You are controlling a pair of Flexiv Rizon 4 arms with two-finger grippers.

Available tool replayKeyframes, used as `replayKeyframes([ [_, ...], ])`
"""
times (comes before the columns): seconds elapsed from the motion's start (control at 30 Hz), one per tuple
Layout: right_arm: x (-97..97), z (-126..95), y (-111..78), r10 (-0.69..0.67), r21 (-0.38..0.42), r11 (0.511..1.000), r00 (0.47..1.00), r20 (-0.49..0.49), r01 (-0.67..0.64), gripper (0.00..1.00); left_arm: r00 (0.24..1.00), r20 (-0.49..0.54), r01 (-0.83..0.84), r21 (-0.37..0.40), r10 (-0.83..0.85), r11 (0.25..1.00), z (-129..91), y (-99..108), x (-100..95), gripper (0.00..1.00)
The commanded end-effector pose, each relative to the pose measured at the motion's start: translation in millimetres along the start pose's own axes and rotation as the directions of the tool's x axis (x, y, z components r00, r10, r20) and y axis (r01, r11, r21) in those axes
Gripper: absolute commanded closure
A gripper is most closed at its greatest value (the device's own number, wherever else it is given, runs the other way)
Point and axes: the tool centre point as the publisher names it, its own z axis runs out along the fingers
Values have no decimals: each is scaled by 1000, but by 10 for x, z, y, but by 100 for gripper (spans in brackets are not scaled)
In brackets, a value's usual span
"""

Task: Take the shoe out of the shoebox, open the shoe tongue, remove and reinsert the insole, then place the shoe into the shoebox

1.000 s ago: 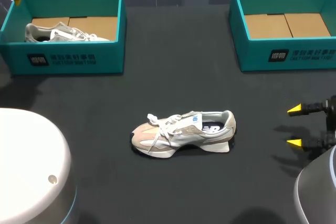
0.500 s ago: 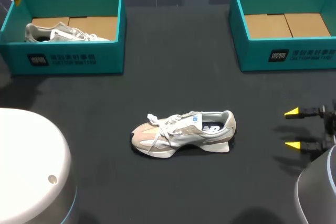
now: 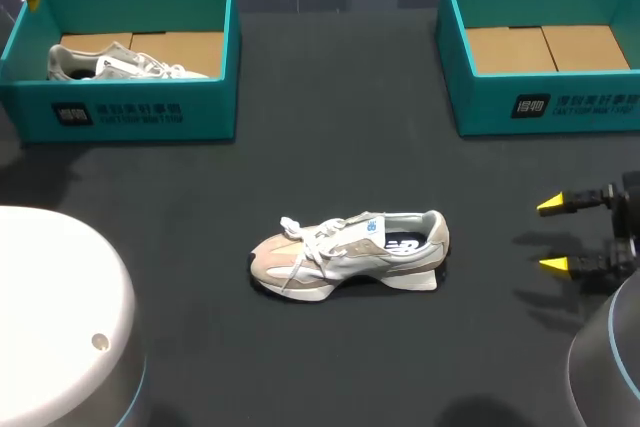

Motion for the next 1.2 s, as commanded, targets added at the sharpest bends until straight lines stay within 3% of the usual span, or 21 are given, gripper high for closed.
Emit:
replayKeyframes([
  [0.03,10,3,4,0,4,1000,1000,2,0,0,1000,-1,-1,2,1,1000,-4,8,5,0],
  [0.53,-8,35,15,-12,-9,1000,999,33,12,0,1000,-1,-1,2,1,1000,-4,8,5,0],
  [1.2,-171,513,-55,17,-18,1000,1000,-21,-18,0,1000,-1,-1,2,1,1000,-4,8,5,0],
])
